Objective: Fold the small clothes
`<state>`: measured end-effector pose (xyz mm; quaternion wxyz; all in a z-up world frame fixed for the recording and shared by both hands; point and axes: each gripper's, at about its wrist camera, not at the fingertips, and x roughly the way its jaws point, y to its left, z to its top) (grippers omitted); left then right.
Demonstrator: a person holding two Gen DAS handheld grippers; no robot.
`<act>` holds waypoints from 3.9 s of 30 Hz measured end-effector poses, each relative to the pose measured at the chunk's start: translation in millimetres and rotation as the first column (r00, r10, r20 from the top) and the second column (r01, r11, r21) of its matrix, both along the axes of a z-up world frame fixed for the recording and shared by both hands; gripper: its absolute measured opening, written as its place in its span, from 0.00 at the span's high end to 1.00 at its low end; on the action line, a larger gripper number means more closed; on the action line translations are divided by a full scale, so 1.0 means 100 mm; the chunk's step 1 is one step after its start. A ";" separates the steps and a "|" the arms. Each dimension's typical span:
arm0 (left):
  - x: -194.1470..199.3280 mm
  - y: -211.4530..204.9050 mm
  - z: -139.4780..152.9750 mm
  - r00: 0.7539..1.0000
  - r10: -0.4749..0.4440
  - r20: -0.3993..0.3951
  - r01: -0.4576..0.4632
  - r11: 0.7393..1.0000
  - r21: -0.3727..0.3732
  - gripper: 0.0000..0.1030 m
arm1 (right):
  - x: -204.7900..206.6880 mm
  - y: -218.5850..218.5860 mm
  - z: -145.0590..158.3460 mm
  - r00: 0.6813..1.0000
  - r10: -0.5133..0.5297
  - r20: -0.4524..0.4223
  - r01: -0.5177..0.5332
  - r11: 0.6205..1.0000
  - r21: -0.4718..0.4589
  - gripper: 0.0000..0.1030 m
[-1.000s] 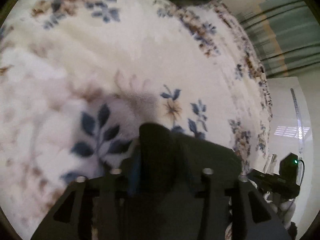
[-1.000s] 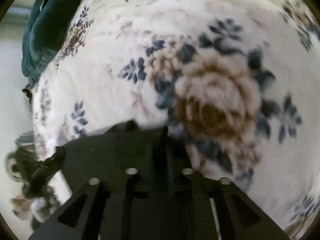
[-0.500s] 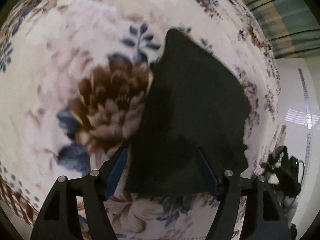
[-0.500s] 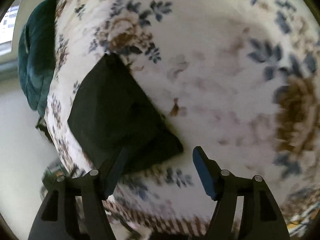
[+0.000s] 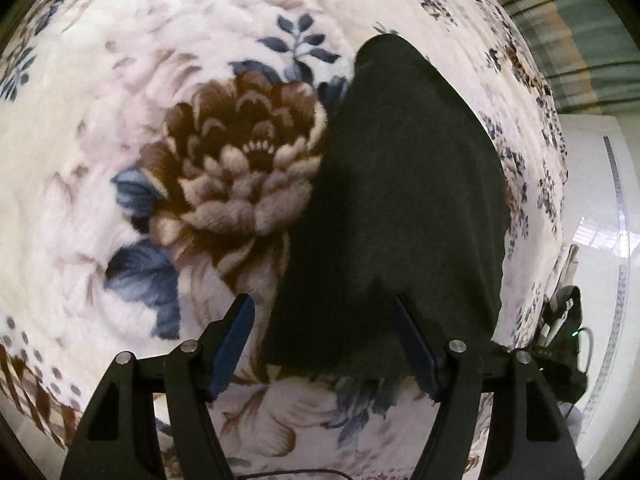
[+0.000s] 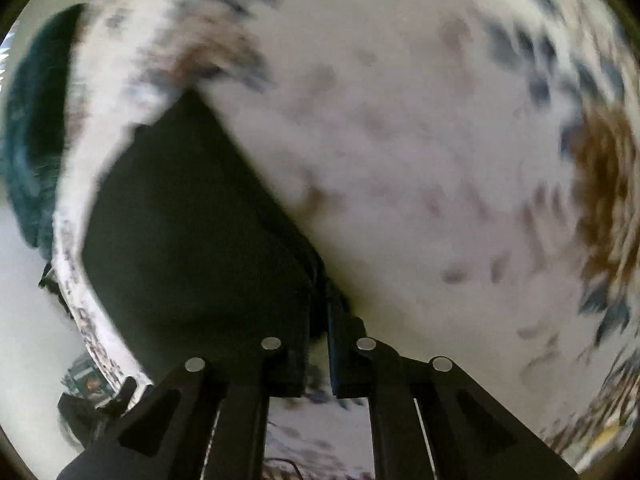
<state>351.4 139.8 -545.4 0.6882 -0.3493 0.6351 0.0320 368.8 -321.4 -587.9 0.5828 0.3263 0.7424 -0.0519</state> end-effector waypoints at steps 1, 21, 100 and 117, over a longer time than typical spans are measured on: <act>-0.01 0.03 0.01 1.000 0.009 0.005 -0.009 1.000 -0.007 0.33 | -0.02 -0.06 -0.01 0.999 -0.038 -0.002 0.038 0.999 0.031 0.83; 0.01 0.16 -0.07 0.997 0.028 0.072 -0.023 0.998 -0.063 0.33 | 0.02 0.06 -0.21 0.984 0.018 0.175 -0.063 0.966 0.252 0.56; 3.22 -1.03 0.59 0.894 -0.404 0.194 0.273 0.834 0.480 0.00 | 2.69 0.57 1.00 0.809 0.527 0.262 -0.257 0.717 -0.648 0.00; 1.45 -1.39 2.91 0.833 -0.442 0.333 0.186 0.790 0.584 0.00 | 0.84 0.96 3.69 0.726 0.538 0.428 -0.053 0.665 -0.745 0.00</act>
